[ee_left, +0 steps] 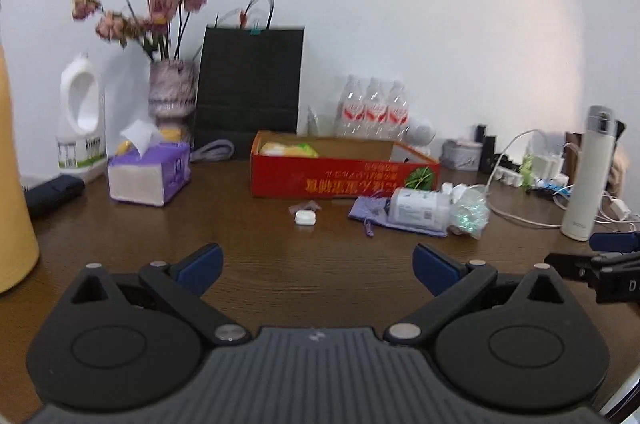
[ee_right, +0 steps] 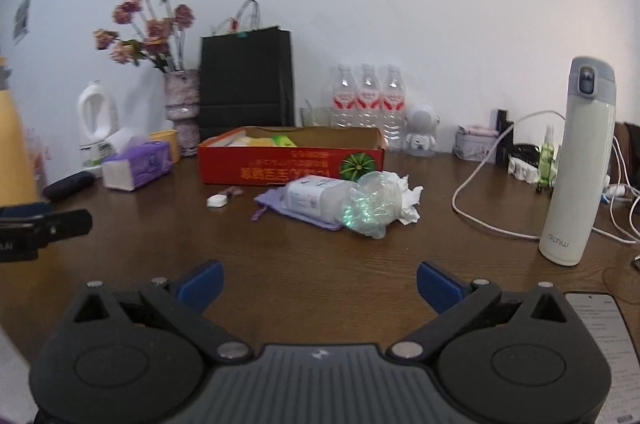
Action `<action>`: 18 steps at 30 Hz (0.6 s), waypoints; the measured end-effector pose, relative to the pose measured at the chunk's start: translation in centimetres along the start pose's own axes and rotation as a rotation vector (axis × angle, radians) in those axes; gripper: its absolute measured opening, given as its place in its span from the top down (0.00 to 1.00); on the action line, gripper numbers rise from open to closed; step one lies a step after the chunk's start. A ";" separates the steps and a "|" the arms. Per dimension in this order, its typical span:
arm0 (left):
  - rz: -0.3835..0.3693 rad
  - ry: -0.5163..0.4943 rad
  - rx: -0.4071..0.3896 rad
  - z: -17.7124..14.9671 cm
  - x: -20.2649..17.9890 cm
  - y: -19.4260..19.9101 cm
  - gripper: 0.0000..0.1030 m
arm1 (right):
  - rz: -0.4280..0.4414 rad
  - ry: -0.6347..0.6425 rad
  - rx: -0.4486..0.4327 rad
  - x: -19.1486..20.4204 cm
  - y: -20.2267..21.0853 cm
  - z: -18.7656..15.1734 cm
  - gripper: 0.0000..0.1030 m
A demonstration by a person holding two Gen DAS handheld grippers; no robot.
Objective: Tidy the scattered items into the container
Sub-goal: 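Withdraw both grippers toward the clear plastic bag on the table, then grasp a small clear wrapper with the left gripper while the right gripper grasps the crumpled clear plastic bag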
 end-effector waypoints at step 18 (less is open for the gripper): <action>0.044 -0.109 0.171 5.8 -1.4 -21.2 0.27 | 0.039 -0.109 0.147 -6.9 -19.4 4.3 0.35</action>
Point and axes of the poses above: each gripper's, at about its wrist camera, not at the fingertips, and y roughly against the way its jaws point, x to its left, z to its top, the point moved 6 cm from there along -y, roughly the way its jaws point, and after that the axes turned 10 degrees about y, right-handed, at the moved point
